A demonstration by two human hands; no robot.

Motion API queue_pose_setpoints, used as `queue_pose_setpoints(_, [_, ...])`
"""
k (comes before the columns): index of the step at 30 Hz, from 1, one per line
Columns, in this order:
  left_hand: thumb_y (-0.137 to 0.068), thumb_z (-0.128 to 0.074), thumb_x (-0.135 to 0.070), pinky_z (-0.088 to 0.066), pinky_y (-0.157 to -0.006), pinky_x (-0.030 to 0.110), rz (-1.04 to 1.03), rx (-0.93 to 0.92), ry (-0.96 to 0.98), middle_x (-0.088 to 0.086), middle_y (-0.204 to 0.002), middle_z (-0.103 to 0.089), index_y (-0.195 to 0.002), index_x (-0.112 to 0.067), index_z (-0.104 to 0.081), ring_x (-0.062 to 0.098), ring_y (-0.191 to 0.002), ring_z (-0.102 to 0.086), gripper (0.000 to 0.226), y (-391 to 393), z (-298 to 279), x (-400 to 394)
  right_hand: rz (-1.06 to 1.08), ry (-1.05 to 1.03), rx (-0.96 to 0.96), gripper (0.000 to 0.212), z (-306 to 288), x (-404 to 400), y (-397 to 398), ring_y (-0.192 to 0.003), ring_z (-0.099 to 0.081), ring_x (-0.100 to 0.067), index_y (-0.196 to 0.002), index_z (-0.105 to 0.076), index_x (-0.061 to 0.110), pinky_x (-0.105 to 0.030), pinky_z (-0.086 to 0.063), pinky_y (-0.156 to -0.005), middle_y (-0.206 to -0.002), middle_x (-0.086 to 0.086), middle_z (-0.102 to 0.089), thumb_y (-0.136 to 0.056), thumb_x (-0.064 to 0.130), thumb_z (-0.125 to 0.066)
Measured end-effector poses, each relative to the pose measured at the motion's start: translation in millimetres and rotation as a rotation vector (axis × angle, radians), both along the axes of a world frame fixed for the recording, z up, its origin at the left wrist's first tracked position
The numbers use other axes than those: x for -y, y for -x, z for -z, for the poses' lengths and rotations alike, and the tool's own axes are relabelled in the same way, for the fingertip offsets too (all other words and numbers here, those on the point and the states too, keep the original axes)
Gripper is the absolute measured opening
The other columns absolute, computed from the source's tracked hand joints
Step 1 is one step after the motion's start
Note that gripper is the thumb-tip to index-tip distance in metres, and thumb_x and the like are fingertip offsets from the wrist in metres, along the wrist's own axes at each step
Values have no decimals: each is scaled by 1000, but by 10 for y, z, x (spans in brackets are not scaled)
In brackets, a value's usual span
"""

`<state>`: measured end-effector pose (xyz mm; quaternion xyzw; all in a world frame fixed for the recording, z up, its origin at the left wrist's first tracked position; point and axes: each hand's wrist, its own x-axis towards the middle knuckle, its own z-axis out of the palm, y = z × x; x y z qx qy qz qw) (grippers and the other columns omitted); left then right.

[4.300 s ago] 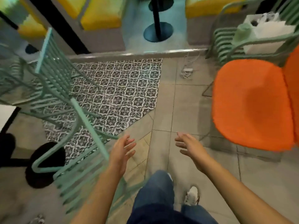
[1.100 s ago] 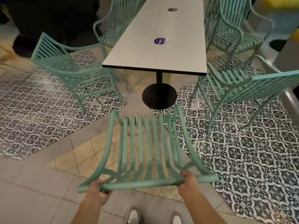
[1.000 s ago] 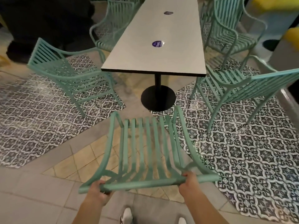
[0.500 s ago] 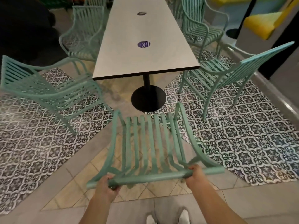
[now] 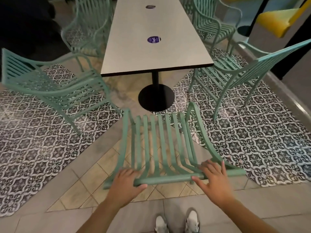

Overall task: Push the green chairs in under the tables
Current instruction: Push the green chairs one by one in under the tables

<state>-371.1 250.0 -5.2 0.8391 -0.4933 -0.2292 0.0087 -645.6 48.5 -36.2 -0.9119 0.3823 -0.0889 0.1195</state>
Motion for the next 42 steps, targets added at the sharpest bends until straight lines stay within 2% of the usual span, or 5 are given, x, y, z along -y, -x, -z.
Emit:
queue_pose_setpoints(3, [-65, 2, -84, -31, -102, 32, 171, 63, -73, -13, -129, -56, -130, -33, -50, 12, -119, -49, 98, 18, 50, 86, -130, 106, -52, 57, 18, 107, -57, -100, -61, -11, -98, -71, 36, -51, -23, -108, -94, 20, -67, -90, 73, -29])
queue_pose_setpoints(7, [-72, -5, -80, -39, -80, 31, 192, 76, -57, -13, -116, -60, -120, -32, -50, 12, -104, -58, 81, 8, 68, 90, -291, 121, -103, 56, 79, 248, -43, -86, -64, -10, -94, -70, 35, -36, -40, -93, -88, 20, -67, -89, 75, -31])
queue_pose_setpoints(14, [-65, 3, -84, -43, -85, 32, 187, 100, -12, -10, -116, -64, -133, -34, -47, 15, -106, -60, 99, -217, 27, 198, -327, 134, -166, 67, -70, 450, -308, -57, -62, -7, -80, -66, 31, -24, -47, -47, -65, 13, -63, -84, 83, -24])
queue_pose_setpoints(19, [-61, 9, -92, -47, -79, 33, 170, 84, -1, -11, -104, -63, -123, -36, -49, 15, -98, -59, 101, -413, 117, 425, -337, -49, -301, 82, -232, 711, -502, -89, -66, -16, -109, -60, 27, -32, -52, -75, -97, 5, -67, -74, 87, -15])
queue_pose_setpoints(42, [-61, 13, -91, -48, -69, 33, 187, 173, 49, -6, -98, -67, -119, -33, -51, 18, -88, -65, 104, -1506, 200, 2154, -294, -38, -429, 89, -369, 2480, -1720, -74, -61, -8, -106, -55, 28, -27, -56, -73, -84, 10, -61, -64, 86, -2])
